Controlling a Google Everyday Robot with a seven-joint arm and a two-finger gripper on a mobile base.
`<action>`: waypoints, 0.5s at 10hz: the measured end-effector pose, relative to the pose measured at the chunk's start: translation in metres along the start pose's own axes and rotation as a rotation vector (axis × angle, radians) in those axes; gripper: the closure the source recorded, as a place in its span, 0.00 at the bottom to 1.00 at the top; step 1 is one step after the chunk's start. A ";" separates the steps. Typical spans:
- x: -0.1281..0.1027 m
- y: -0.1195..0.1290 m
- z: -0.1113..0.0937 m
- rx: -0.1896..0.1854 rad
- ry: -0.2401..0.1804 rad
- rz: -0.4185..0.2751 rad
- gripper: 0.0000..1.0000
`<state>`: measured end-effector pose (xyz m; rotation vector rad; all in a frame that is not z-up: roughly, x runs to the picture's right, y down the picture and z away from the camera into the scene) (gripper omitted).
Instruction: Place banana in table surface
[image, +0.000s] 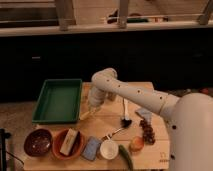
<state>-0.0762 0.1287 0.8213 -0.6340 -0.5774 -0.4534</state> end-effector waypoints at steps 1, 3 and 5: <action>0.006 0.003 0.003 -0.002 -0.005 0.001 1.00; 0.016 0.009 0.007 -0.008 -0.013 0.006 0.87; 0.023 0.013 0.010 -0.013 -0.025 0.016 0.67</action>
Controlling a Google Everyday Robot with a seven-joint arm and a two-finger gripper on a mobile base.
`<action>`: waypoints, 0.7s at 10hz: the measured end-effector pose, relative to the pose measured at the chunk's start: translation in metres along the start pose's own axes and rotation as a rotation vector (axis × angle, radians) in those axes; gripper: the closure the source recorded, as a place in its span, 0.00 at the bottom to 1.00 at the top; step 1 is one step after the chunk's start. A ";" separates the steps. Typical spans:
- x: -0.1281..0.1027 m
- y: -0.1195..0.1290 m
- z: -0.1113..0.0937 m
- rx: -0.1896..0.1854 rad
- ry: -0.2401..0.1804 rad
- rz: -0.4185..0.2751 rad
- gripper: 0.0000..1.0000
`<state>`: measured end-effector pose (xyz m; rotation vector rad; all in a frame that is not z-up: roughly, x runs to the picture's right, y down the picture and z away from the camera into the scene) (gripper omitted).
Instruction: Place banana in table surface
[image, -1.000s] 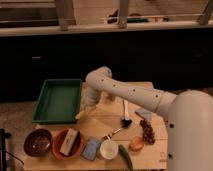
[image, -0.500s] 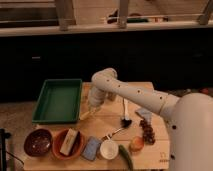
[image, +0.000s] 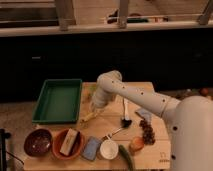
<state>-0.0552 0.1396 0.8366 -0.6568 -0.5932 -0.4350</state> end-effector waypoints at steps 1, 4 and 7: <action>0.003 0.002 0.001 -0.002 -0.005 0.006 0.57; 0.009 0.009 0.001 -0.002 -0.011 0.019 0.26; 0.013 0.014 -0.001 0.007 -0.012 0.031 0.20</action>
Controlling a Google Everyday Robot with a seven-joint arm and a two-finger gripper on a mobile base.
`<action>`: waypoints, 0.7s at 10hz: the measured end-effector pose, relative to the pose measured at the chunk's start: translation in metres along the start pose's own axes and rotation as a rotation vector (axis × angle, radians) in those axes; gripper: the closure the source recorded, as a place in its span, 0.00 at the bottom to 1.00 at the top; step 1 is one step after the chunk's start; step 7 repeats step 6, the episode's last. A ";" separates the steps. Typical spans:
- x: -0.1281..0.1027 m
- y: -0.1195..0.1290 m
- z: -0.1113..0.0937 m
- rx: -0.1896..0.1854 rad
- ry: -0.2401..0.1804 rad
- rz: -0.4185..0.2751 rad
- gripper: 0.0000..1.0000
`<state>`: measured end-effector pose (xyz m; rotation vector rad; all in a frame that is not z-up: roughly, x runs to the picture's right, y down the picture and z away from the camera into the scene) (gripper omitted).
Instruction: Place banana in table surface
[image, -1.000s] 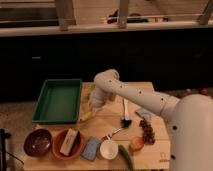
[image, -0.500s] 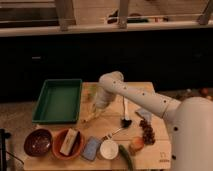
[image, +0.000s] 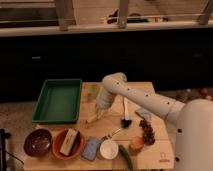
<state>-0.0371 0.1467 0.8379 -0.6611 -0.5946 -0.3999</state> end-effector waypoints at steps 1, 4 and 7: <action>0.000 0.001 0.000 0.000 -0.001 0.000 0.20; 0.002 0.004 -0.001 0.003 -0.004 0.006 0.20; 0.006 0.004 -0.005 0.014 -0.005 0.012 0.20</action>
